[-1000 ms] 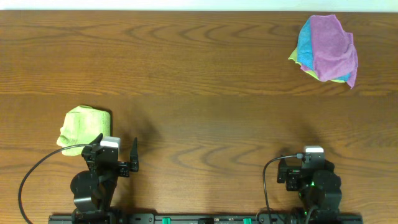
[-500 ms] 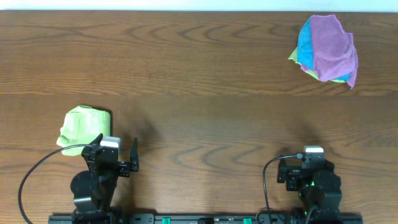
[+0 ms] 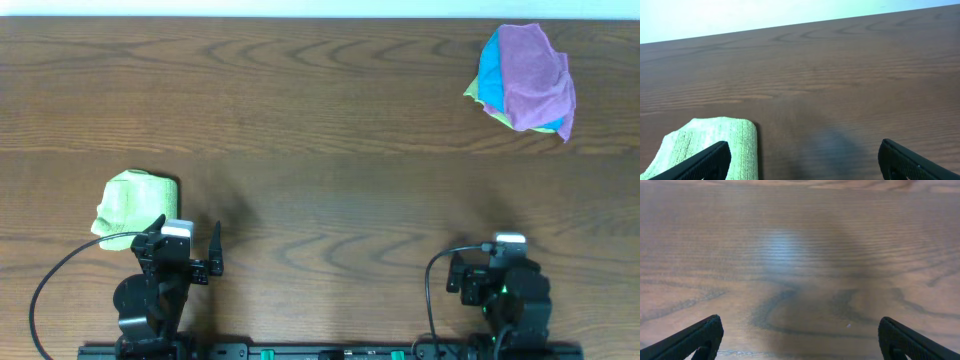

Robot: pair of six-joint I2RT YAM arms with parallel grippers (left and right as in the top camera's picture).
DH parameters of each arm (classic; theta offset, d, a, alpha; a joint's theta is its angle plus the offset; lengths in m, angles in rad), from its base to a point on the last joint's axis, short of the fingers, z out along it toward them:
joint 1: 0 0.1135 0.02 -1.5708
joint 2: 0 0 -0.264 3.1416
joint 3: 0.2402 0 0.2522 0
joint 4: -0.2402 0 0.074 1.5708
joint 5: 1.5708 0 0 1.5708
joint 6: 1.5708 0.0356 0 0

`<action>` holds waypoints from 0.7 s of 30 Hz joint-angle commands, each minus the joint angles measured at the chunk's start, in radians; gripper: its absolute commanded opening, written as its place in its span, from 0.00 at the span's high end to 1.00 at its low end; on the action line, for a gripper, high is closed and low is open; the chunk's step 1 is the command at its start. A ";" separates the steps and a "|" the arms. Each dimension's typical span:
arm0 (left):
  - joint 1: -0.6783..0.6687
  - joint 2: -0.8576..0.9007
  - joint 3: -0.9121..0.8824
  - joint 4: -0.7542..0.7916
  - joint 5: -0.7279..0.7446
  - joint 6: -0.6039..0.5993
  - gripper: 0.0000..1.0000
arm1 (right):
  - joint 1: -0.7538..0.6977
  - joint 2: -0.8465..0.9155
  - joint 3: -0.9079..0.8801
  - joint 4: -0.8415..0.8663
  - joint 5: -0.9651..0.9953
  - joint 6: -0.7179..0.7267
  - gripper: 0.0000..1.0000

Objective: Fold the cloth

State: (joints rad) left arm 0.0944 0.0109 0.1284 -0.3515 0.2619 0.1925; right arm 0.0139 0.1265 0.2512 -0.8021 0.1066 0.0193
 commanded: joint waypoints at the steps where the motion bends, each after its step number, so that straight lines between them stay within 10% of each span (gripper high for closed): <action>1: -0.005 -0.007 -0.020 -0.010 -0.006 0.021 0.05 | -0.009 0.093 0.087 0.013 0.048 0.086 0.01; 21: -0.005 -0.007 -0.020 -0.010 -0.006 0.021 0.05 | -0.113 0.816 0.577 0.204 0.088 0.219 0.01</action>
State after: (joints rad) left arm 0.0944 0.0113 0.1287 -0.3511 0.2619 0.1928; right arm -0.0666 0.8845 0.7624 -0.6086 0.1776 0.2131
